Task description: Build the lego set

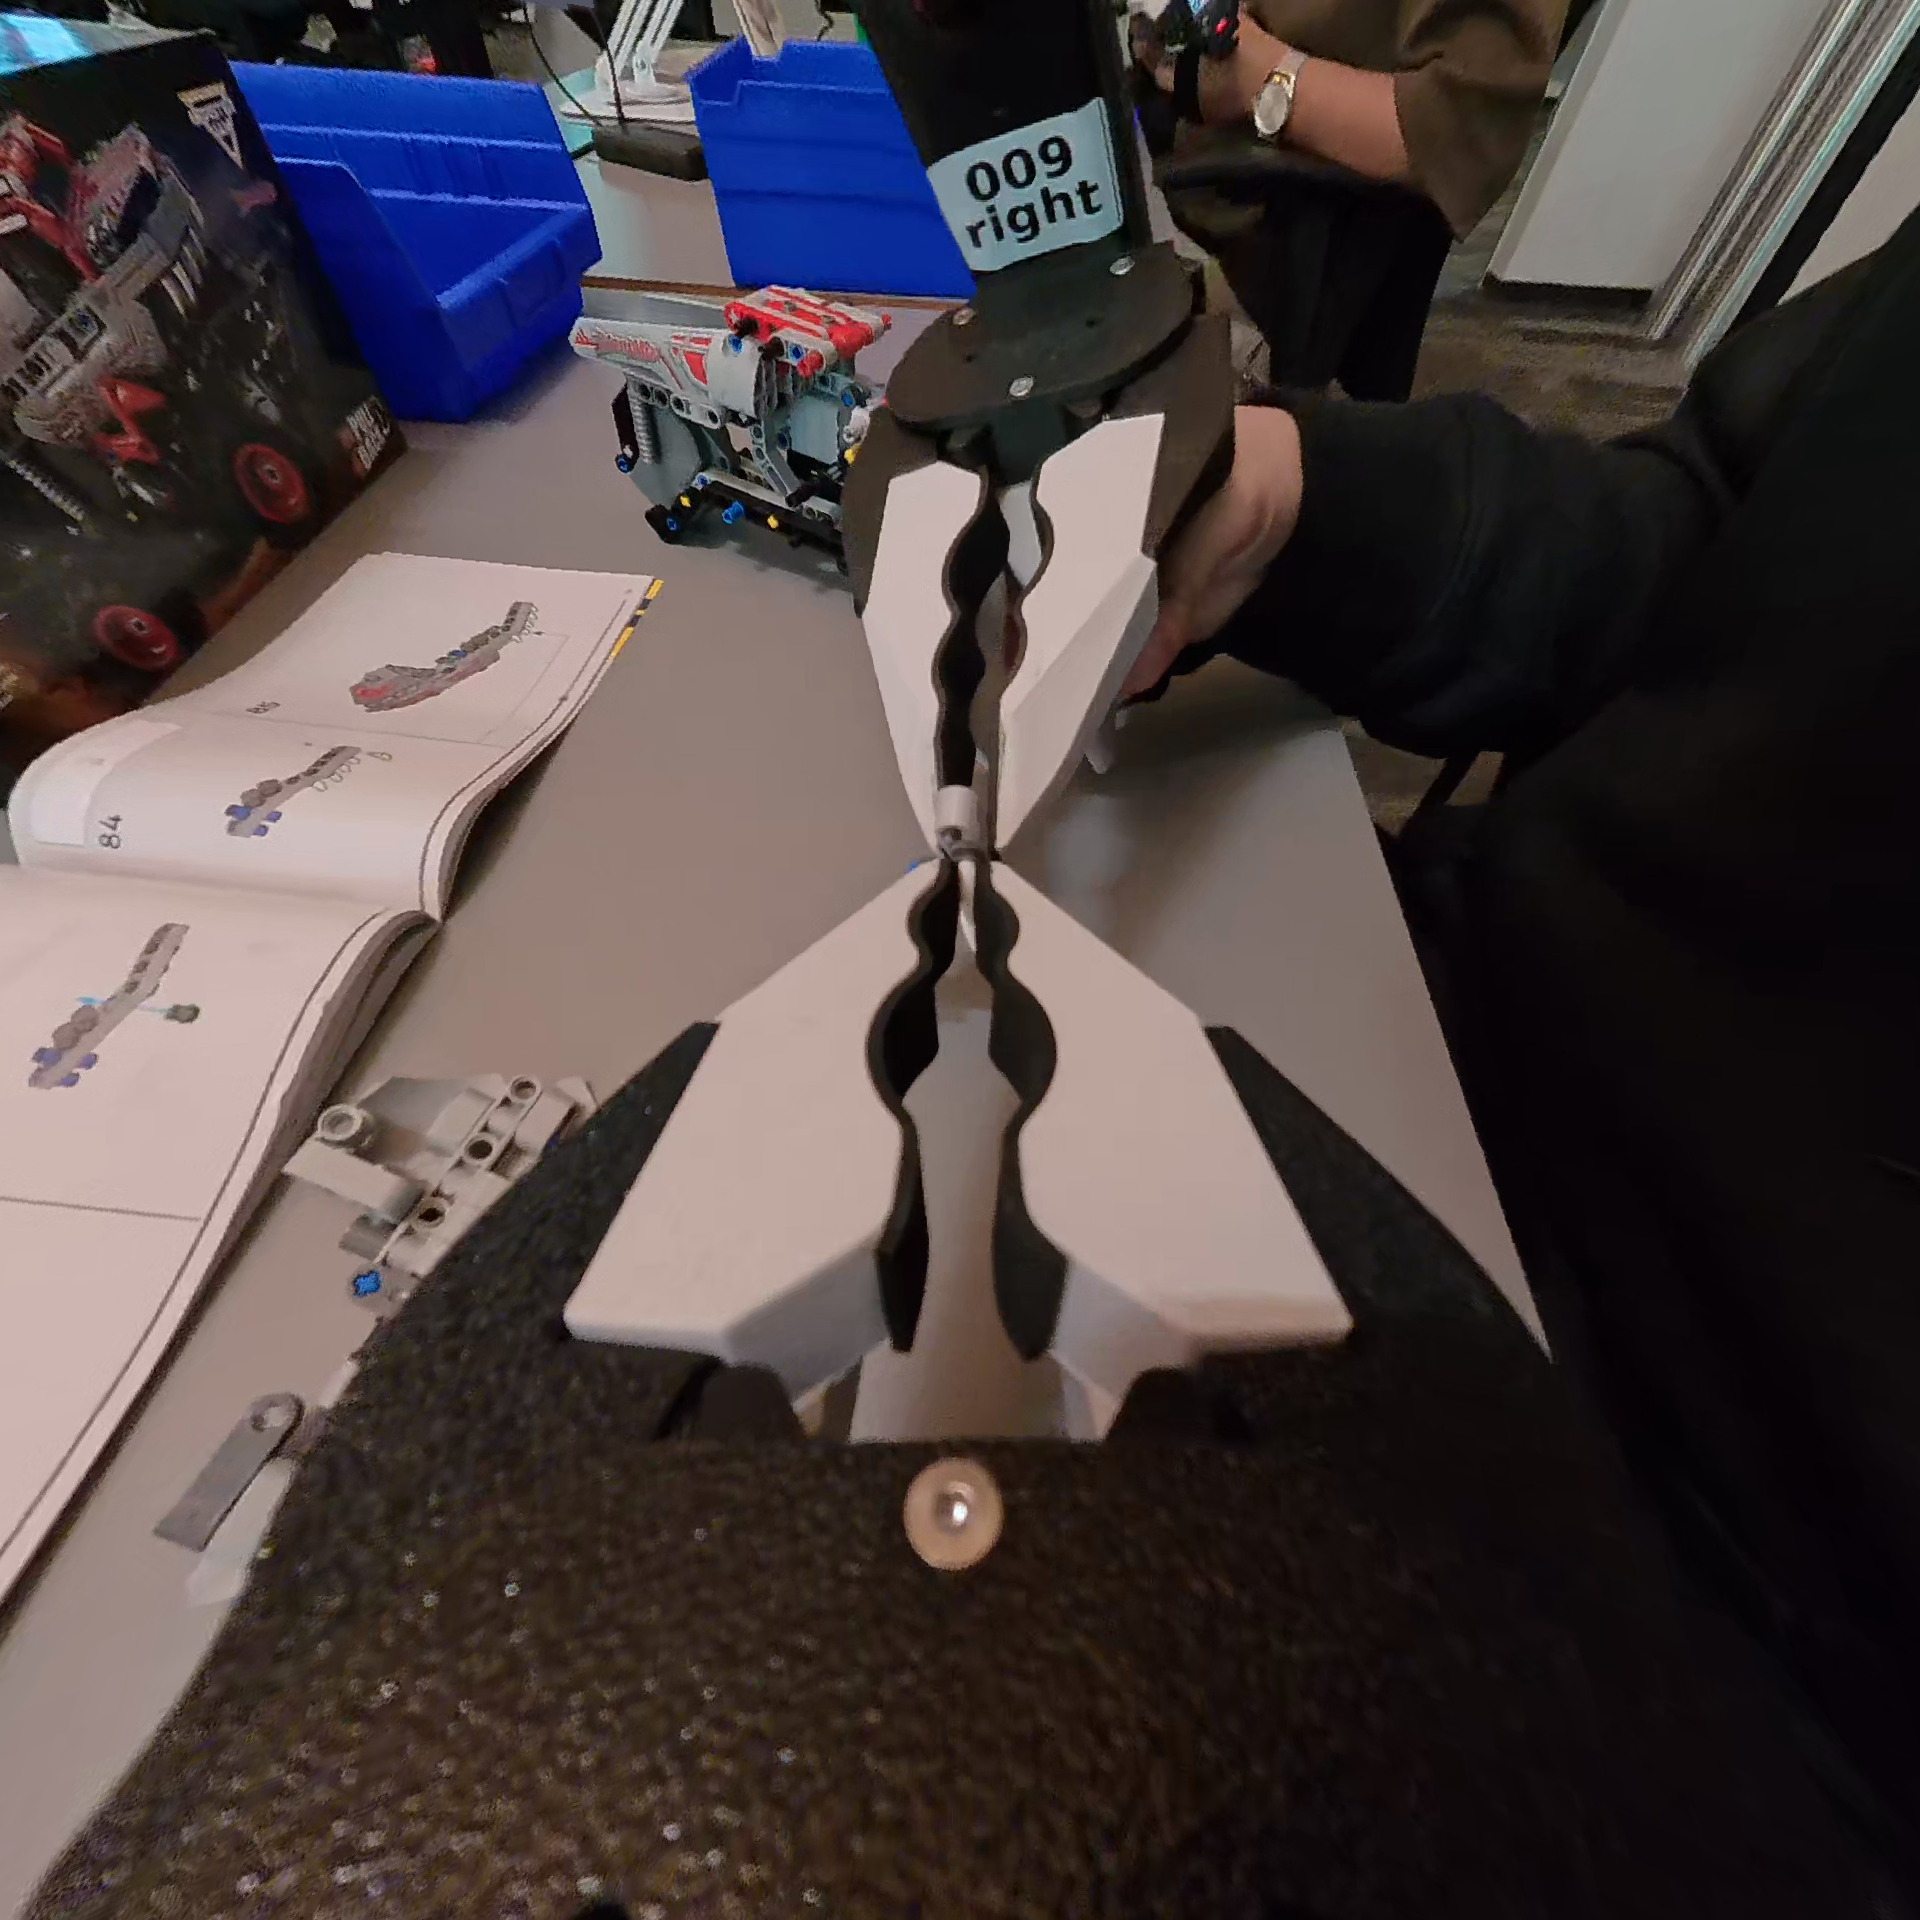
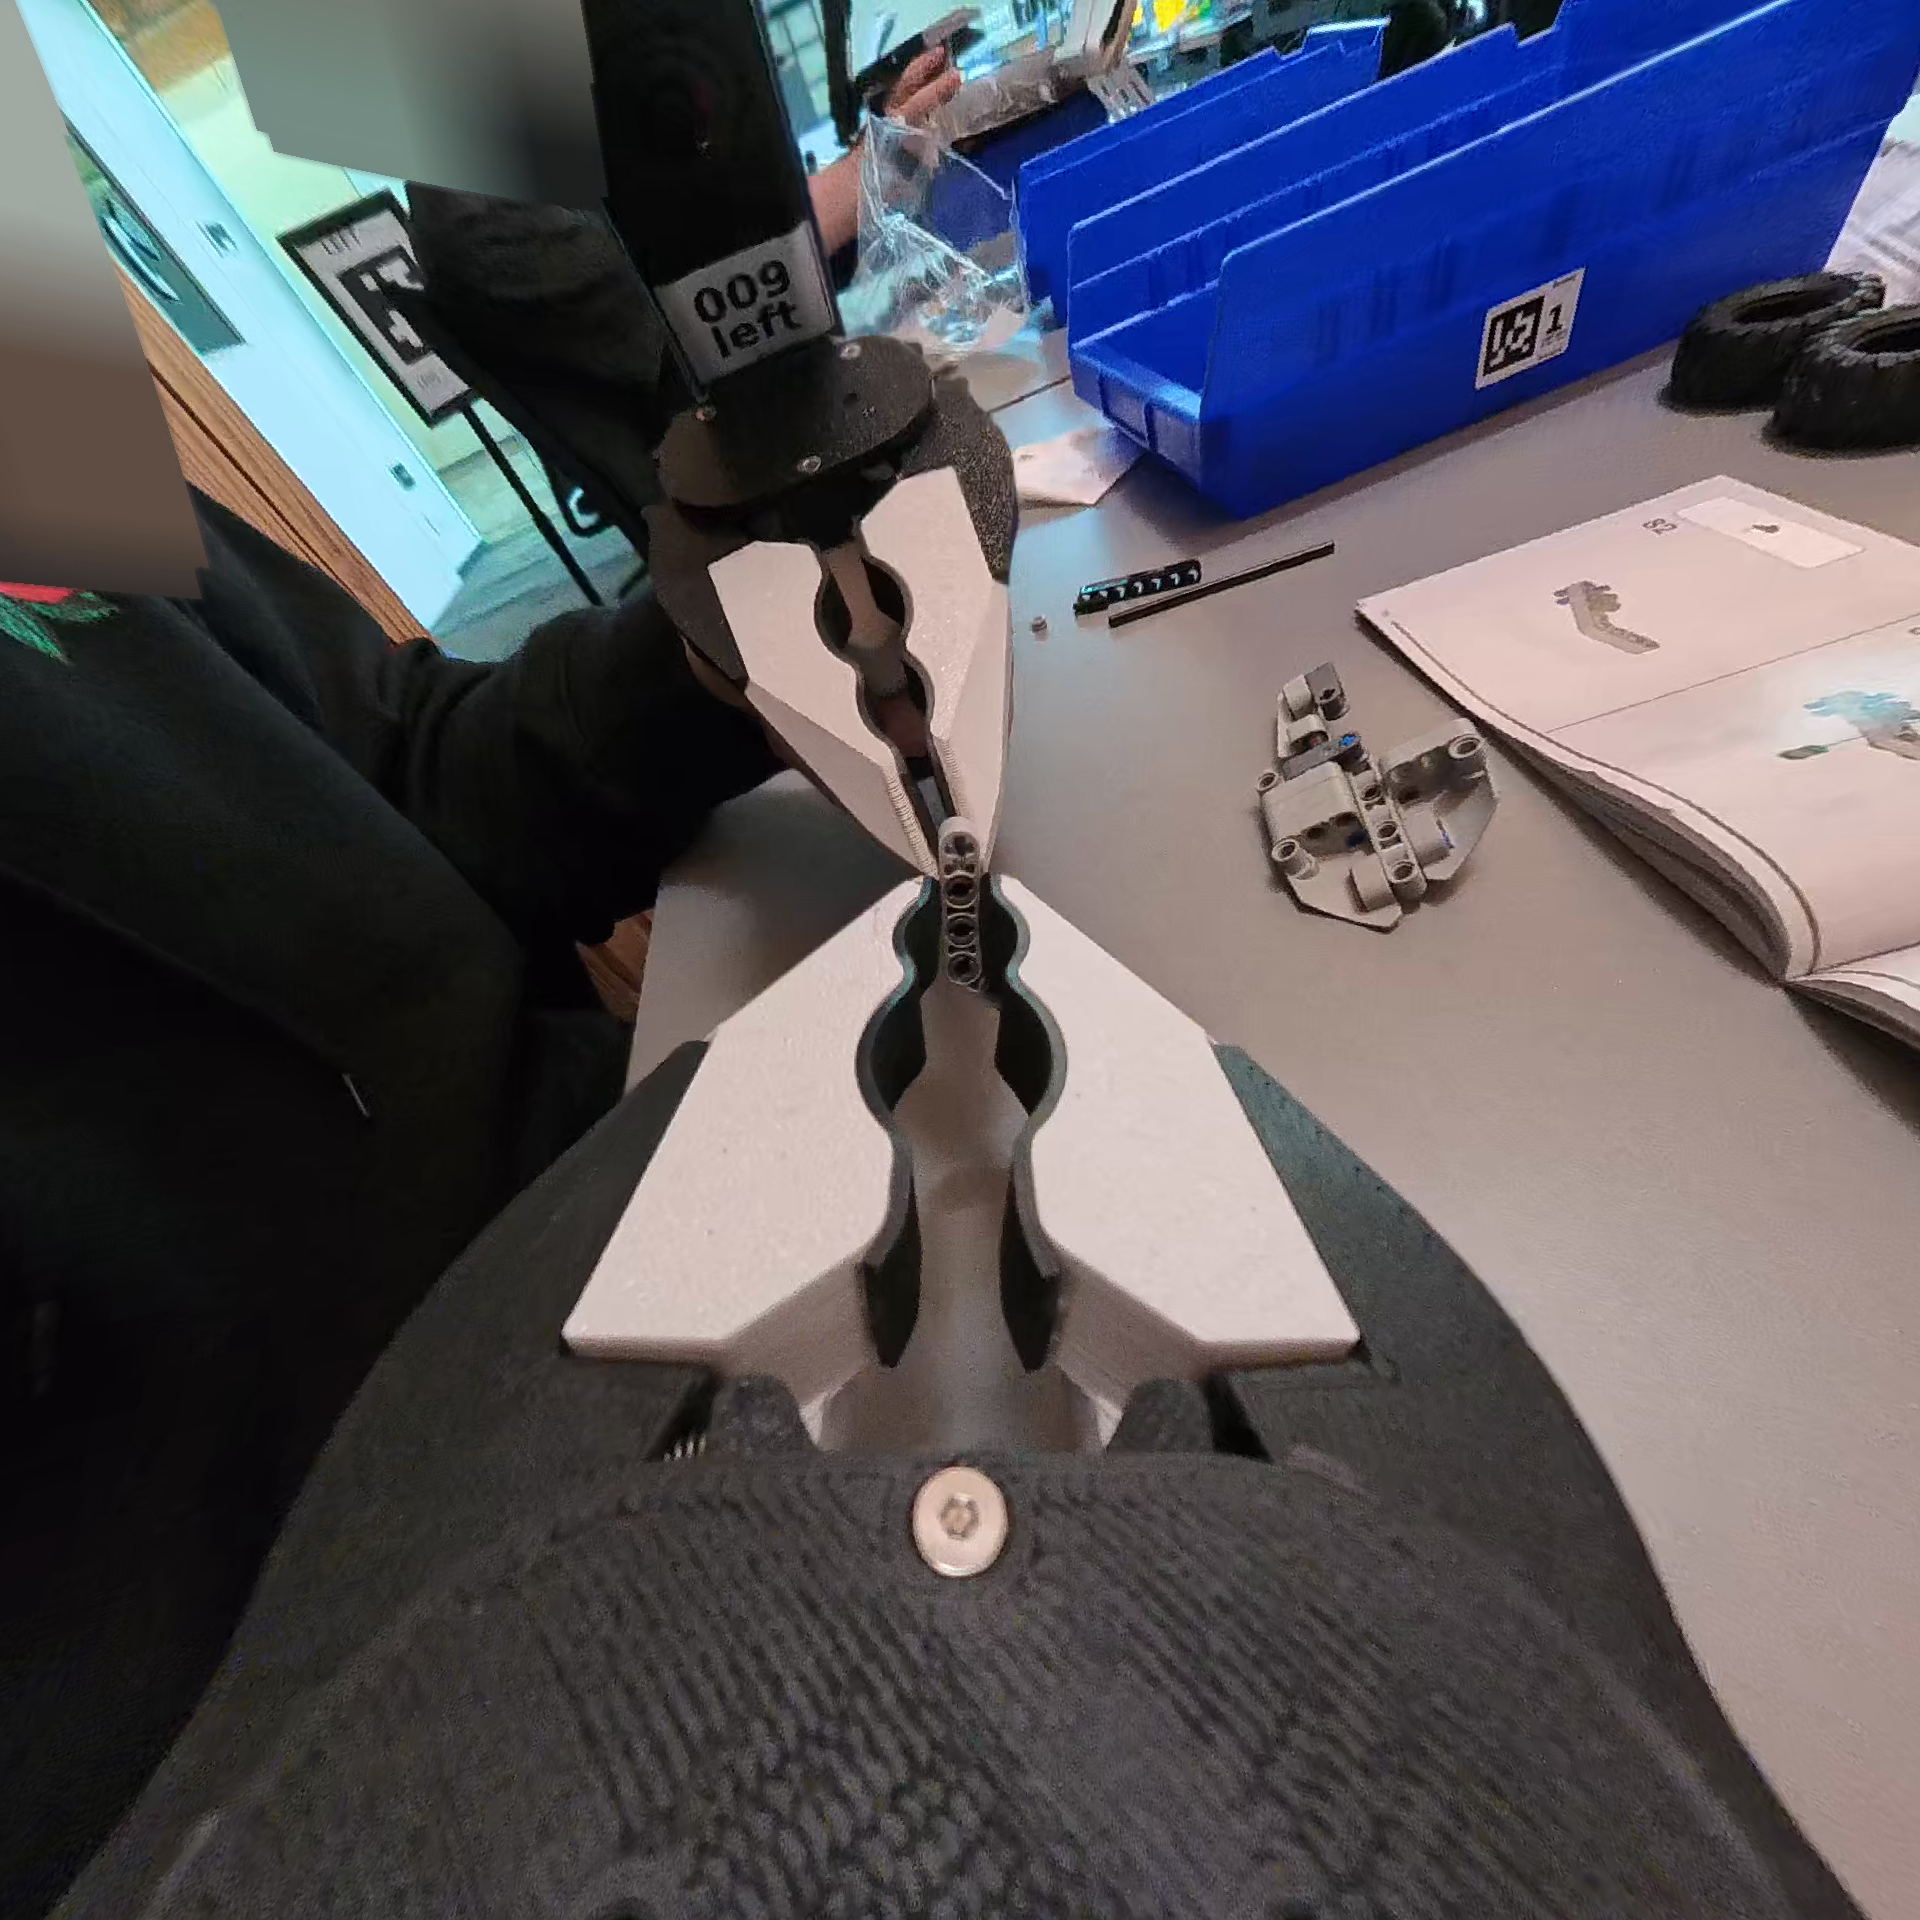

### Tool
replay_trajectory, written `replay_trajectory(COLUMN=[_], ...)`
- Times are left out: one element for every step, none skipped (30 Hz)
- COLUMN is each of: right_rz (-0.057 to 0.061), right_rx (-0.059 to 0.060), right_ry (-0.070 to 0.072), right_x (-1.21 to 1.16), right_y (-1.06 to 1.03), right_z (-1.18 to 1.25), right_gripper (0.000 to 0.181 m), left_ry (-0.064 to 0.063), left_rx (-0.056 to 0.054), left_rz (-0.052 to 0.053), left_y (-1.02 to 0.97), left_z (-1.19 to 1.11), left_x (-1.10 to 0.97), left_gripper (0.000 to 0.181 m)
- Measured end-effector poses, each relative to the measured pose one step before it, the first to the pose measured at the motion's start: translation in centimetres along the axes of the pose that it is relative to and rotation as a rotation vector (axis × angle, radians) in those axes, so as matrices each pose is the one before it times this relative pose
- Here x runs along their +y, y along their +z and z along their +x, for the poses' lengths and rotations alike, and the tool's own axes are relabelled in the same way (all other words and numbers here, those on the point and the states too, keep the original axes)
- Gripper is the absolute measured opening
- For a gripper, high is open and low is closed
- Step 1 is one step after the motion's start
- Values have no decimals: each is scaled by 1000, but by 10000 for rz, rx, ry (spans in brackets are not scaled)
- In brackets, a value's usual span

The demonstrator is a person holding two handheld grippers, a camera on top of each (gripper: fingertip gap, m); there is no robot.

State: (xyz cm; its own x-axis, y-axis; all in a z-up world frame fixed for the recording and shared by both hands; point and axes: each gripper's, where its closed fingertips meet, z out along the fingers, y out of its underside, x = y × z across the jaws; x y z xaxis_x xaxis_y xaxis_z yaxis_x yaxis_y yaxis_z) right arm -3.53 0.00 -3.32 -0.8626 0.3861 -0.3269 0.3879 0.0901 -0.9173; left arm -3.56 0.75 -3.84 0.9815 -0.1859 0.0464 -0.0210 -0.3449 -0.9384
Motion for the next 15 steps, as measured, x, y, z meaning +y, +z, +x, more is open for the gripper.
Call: replay_trajectory(right_rz=[-53, -83, -193, -116, 46, 215, 222, 15, -144, -122, -169, -141, 0, 203, 249], right_rx=[-83, -23, -13, 64, -116, -166, -191, -178, -31, 99, 107, 251, 172, -41, -174], right_ry=[27, -88, -119, -74, 115, 217, 170, 106, 67, -130, -105, -95, -10, 113, 156], right_x=[103, 69, 183, 90, -84, -240, -207, 78, 214, 85, 84, 58, -78, -255, -237], right_y=[-8, -140, -118, -65, -21, 41, 110, 142, 103, -21, -91, -73, -36, -20, 7], right_z=[6, 4, -48, 48, -176, -204, -209, -181, -20, 76, 85, 319, 245, -30, -193], right_gripper=[6, 6, 6, 6, 6, 6, 6, 6, 6, 6, 6, 6, 6, 6, 6], left_ry=[-107, -73, -71, 40, 108, 199, 223, 104, -37, -118, -170, -129, -67, 78, 152], left_rx=[20, 78, -2, 60, 45, 16, 76, 23, -52, -20, -125, -117, -12, 17, -38], left_rz=[113, 106, 57, 18, -19, -79, -159, -157, 27, 123, 85, 74, 80, 7, -145], left_y=[154, 175, 117, -45, -214, -237, -142, -15, 79, 137, 170, 76, -116, -187, -106], left_z=[41, 143, 51, 170, 133, 83, 132, 27, -53, -36, -224, -198, -20, 97, 10], left_x=[-8, 79, 74, -71, -202, -166, 49, 196, 68, 52, 113, 10, -204, -234, 31], left_gripper=[0, 0, 0, 0, 0, 0, 0, 0, 0, 0, 0, 0, 0, 0, 0])
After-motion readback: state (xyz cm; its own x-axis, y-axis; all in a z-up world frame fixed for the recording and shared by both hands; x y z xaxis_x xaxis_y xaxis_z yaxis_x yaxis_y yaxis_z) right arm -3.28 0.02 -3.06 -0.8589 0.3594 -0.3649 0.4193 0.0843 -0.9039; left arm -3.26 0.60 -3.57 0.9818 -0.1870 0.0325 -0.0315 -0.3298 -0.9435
